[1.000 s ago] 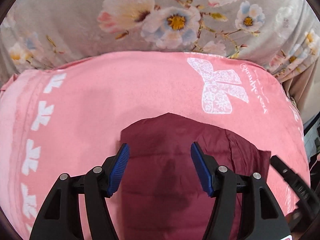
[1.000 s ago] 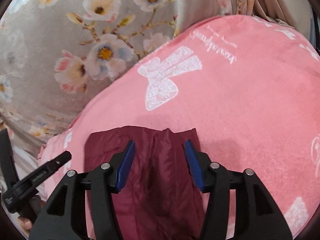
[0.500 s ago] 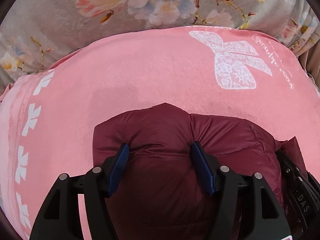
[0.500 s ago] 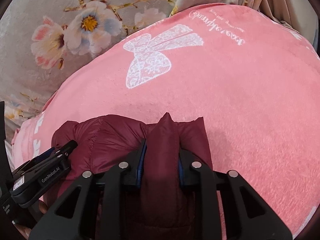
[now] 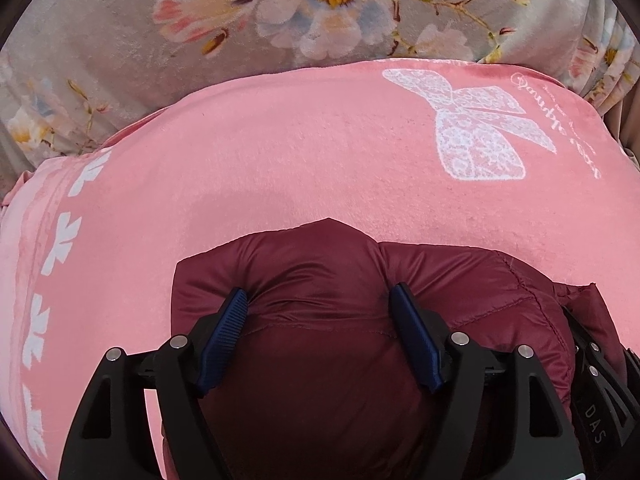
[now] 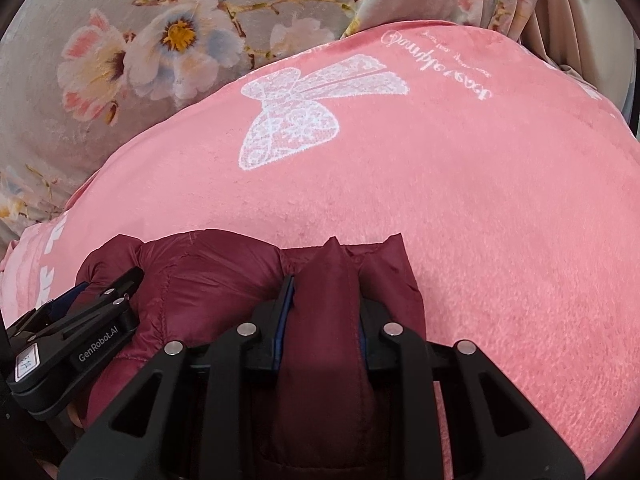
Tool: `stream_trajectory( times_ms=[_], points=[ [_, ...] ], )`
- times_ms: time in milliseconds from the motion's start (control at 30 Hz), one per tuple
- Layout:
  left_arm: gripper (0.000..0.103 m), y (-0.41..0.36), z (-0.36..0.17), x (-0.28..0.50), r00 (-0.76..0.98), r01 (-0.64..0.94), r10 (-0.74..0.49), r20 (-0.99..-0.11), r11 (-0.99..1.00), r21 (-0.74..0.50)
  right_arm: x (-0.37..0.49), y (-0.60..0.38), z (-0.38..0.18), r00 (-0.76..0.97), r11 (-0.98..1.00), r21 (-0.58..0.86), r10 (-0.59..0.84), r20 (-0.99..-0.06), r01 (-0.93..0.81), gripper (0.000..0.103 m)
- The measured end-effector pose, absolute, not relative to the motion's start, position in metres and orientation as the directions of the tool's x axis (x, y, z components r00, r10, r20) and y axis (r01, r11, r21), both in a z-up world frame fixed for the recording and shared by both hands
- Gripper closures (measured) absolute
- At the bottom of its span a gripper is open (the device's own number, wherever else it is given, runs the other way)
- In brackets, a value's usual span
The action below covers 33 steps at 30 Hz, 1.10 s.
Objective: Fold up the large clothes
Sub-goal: 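Grasp the maroon jacket bundle's edge with both tools side by side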
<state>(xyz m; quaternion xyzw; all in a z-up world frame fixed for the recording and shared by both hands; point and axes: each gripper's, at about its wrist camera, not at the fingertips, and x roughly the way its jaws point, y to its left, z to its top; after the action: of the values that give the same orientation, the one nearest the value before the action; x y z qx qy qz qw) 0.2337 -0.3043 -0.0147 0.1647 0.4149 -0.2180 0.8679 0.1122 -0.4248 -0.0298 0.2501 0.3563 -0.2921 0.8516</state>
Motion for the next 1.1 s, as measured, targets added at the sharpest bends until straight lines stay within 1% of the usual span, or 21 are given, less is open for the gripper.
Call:
stream_trajectory(
  times_ms=[267,767,1000,1100],
  points=[
    [0.031,-0.309,-0.021,0.230,0.603,0.495,-0.227,-0.765,0.858,0.136,0.112,-0.426,-0.033,0.585,0.706,0.224,-0.321,-0.745,0.672,0.079],
    [0.031,-0.314,-0.024,0.227,0.636,0.474,-0.205,-0.744,0.865,0.167,0.113,-0.426,-0.034,0.590,0.705,0.226,-0.325,-0.739,0.672,0.080],
    [0.030,-0.315,-0.024,0.229,0.633,0.473,-0.204,-0.747,0.866,0.164,0.112,-0.431,-0.034,0.607,0.695,0.264,-0.305,-0.733,0.668,0.080],
    [0.028,-0.308,-0.018,0.231,0.599,0.499,-0.219,-0.770,0.854,0.145,0.109,-0.436,-0.033,0.623,0.695,0.308,-0.255,-0.740,0.650,0.080]
  ],
)
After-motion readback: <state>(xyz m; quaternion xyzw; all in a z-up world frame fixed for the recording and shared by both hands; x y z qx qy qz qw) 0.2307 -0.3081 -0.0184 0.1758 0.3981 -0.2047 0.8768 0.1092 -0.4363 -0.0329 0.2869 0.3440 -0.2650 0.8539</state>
